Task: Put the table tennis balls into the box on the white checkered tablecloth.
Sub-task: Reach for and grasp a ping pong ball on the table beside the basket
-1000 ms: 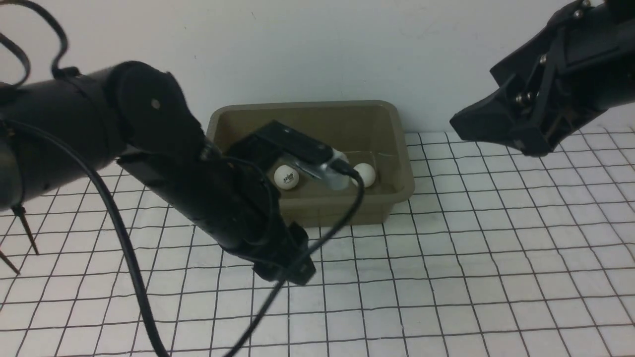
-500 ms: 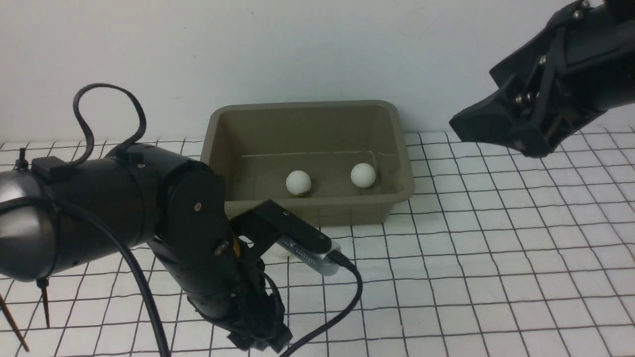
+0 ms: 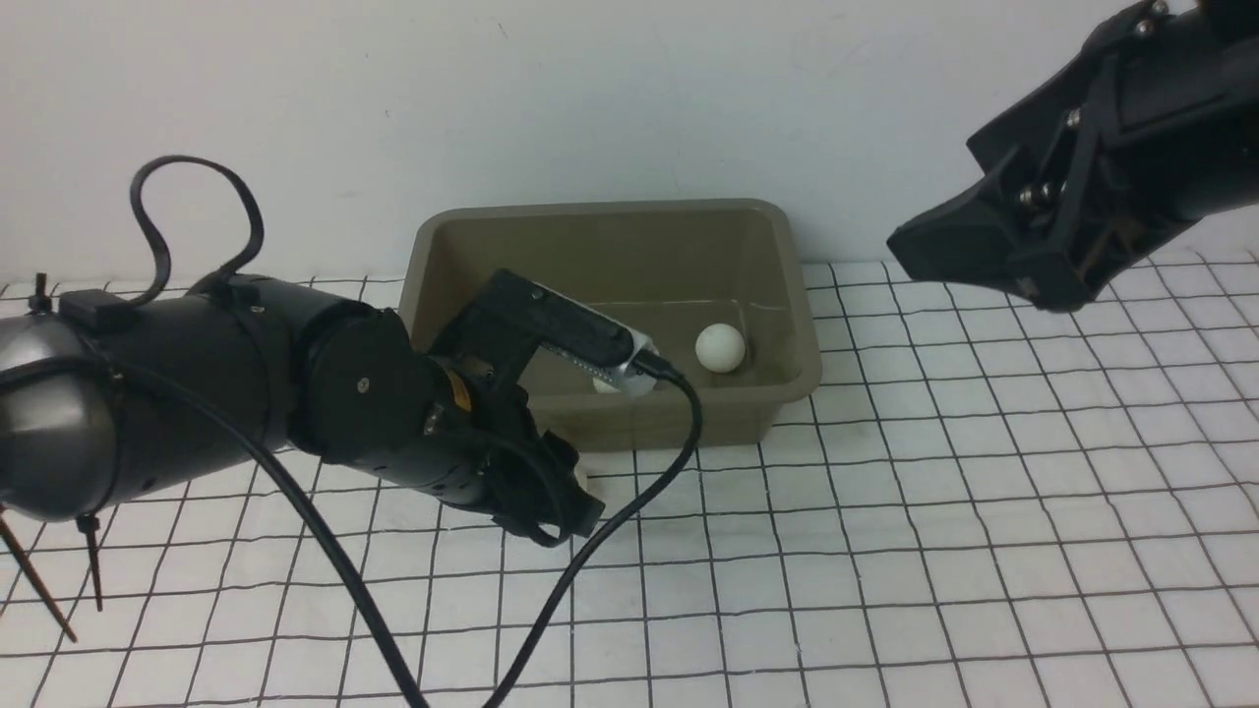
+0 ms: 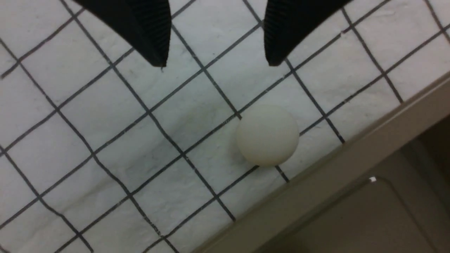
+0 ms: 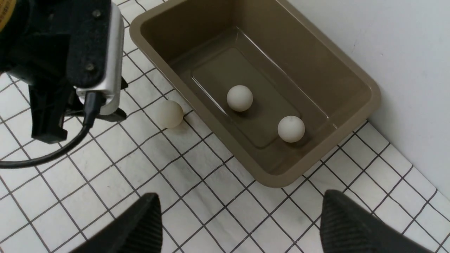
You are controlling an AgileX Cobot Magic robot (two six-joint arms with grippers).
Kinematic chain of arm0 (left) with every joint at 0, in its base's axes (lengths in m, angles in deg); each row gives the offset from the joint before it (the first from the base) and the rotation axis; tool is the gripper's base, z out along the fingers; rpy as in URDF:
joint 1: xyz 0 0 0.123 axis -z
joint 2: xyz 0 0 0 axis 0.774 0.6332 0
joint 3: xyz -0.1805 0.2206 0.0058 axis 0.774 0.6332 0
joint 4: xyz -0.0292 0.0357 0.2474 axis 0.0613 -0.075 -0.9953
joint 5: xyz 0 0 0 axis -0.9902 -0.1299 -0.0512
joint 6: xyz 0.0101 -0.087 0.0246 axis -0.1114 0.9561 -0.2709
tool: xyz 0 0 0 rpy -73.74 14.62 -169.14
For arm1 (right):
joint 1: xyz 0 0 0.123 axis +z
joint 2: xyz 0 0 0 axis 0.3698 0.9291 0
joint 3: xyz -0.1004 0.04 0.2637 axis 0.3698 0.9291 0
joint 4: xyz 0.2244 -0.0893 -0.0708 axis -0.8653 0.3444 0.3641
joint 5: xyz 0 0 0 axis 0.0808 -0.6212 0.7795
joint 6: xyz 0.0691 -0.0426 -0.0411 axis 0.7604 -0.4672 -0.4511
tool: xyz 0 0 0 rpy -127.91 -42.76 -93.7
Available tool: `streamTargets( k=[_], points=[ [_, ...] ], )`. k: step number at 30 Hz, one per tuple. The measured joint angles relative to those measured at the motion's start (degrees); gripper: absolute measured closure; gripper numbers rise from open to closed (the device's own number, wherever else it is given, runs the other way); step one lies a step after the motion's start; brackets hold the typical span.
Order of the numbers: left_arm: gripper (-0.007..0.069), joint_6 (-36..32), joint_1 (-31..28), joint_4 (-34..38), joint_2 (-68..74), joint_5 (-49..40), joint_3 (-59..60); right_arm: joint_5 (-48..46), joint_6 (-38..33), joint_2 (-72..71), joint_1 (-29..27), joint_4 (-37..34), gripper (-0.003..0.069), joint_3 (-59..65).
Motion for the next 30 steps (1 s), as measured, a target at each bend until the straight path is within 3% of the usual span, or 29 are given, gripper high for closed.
streamTargets(
  k=[3, 7, 22, 30],
  points=[
    [0.0187, -0.9, 0.0, 4.9, 1.2, 3.3, 0.0, 0.1, 0.0, 0.0, 0.0, 0.0, 0.0113, 0.0],
    [0.0135, -0.3, 0.0, 7.1, 2.6, 4.8, 0.0, 0.2, -0.1, 0.0, 0.0, -0.1, 0.0113, 0.0],
    [0.0125, 4.8, -0.1, 7.9, 11.6, 17.0, 0.1, 0.2, -0.3, 0.0, 0.0, -0.1, 0.0113, 0.0],
    [0.0125, 5.0, -0.1, 8.1, 12.5, 17.3, 0.1, 0.2, -0.5, 0.0, 0.0, -0.1, 0.0113, 0.0]
  ],
)
